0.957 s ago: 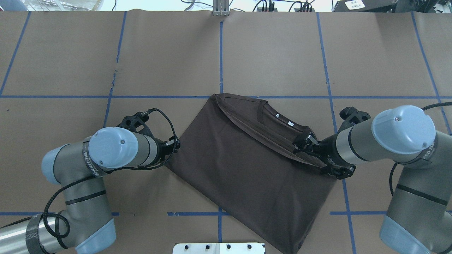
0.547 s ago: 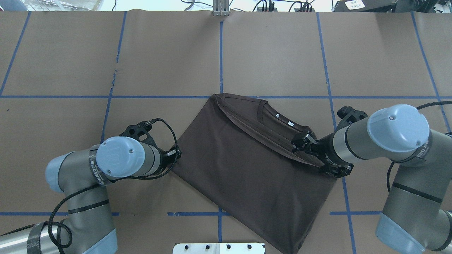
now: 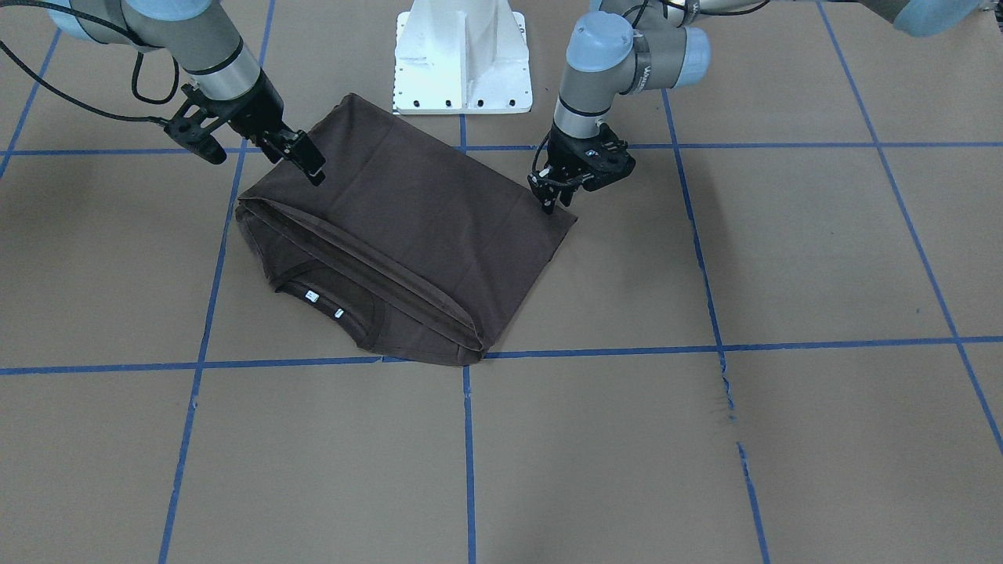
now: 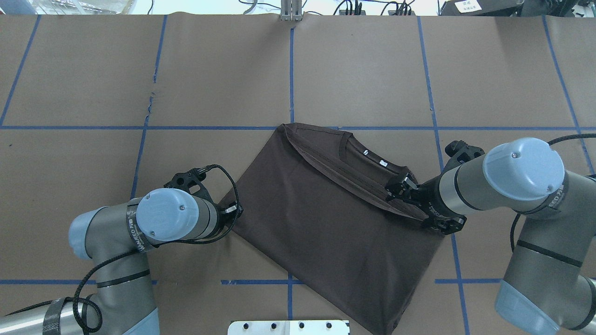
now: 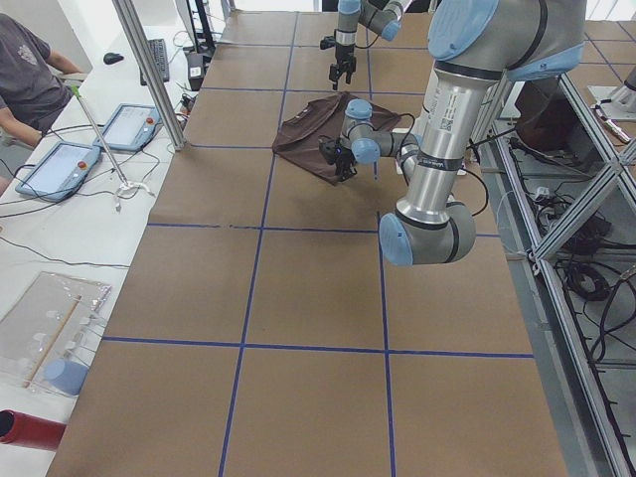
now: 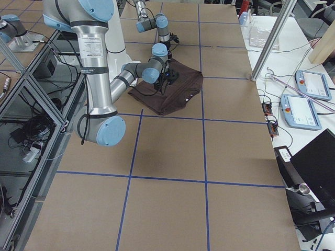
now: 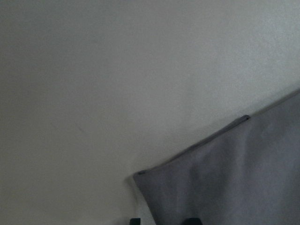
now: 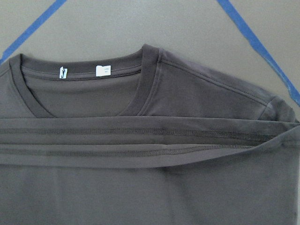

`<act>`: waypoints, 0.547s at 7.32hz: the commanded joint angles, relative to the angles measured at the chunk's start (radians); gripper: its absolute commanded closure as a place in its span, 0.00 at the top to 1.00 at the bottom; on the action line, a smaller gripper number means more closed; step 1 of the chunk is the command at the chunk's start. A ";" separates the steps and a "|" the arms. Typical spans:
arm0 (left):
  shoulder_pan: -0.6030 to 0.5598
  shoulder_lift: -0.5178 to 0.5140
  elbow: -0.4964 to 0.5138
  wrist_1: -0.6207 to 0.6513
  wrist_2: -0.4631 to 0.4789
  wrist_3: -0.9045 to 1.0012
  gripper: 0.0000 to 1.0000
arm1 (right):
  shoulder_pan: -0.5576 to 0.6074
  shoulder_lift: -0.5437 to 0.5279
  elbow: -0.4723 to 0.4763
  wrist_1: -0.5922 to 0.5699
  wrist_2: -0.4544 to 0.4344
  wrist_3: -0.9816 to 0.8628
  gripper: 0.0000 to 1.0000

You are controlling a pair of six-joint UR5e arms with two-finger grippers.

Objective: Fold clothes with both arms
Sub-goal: 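Move the right gripper to the collar corner while the left gripper reaches the opposite edge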

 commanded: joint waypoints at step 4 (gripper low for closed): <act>-0.018 -0.002 0.002 -0.001 0.001 0.009 0.00 | 0.003 -0.009 0.003 -0.002 0.006 0.000 1.00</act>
